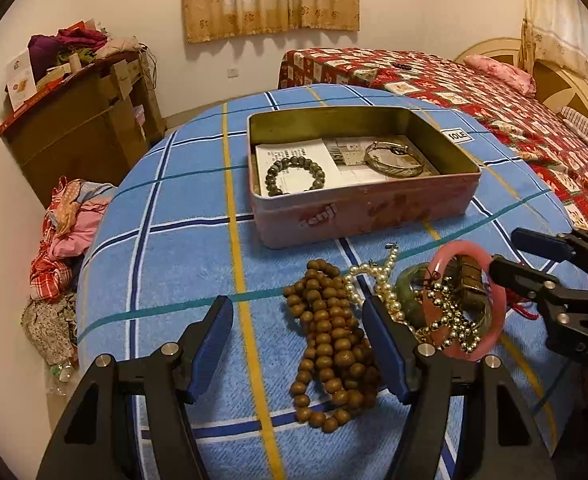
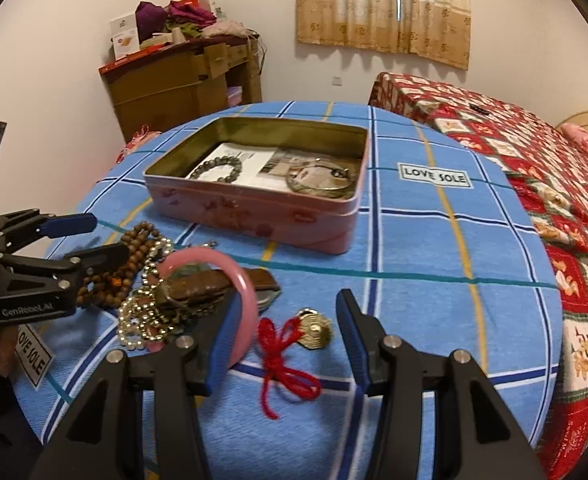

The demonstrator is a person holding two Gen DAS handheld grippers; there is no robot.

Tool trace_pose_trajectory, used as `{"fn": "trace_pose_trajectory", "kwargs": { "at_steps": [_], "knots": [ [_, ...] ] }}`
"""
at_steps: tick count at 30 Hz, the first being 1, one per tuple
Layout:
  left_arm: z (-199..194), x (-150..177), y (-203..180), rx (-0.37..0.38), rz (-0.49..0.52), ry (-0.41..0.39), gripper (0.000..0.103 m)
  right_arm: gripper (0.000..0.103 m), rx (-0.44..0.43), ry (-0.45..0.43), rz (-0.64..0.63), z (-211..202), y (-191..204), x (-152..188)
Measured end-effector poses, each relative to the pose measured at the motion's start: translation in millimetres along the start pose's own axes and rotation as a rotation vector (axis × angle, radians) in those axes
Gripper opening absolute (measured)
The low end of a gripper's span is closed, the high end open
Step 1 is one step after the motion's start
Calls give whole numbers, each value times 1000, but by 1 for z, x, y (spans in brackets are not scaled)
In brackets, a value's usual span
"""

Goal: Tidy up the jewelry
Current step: 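Grasp the brown wooden bead strand with the left gripper while the right grasps the pink bangle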

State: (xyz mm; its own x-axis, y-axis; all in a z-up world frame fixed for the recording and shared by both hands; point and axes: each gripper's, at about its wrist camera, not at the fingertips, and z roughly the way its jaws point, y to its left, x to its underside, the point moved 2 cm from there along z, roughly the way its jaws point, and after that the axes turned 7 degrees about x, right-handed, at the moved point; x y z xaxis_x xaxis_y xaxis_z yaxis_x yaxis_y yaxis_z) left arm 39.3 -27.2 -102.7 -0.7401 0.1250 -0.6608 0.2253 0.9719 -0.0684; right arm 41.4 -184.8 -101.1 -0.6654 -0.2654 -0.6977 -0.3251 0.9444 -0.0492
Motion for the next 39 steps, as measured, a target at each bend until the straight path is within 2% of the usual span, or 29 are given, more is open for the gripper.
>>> {"fn": "trace_pose_trajectory", "kwargs": {
  "at_steps": [1,2,3,4,7,9,11,13,15,17,19,20,39],
  "knots": [
    [0,1,0,4,0,2,68,43,-6,4,-6,1,2,0],
    [1,2,0,3,0,3,68,30,-22,9,-13,2,4,0],
    [1,3,0,4,-1,3,68,23,-35,11,-19,3,7,0],
    [1,4,0,9,-2,6,68,18,-44,15,-25,5,10,0],
    [3,6,2,18,-9,11,67,13,-58,20,-42,8,15,0],
    [3,6,2,26,-7,12,67,13,-75,23,-39,8,15,1],
    [4,7,1,42,-8,17,54,13,-92,26,-29,8,13,1],
    [5,7,1,69,-14,27,47,12,-106,21,-17,7,12,2],
    [5,7,-2,91,-3,32,32,12,-111,10,-18,5,13,2],
    [3,7,-3,90,-5,27,23,12,-130,-8,-19,1,15,1],
    [1,6,-1,98,-8,23,21,12,-136,-28,-23,-4,17,-1],
    [-1,5,0,97,-11,20,15,12,-143,-39,-21,-7,18,-2],
    [-39,-19,19,79,-37,-90,14,12,-149,-129,13,-30,10,-27]
  ]
}}
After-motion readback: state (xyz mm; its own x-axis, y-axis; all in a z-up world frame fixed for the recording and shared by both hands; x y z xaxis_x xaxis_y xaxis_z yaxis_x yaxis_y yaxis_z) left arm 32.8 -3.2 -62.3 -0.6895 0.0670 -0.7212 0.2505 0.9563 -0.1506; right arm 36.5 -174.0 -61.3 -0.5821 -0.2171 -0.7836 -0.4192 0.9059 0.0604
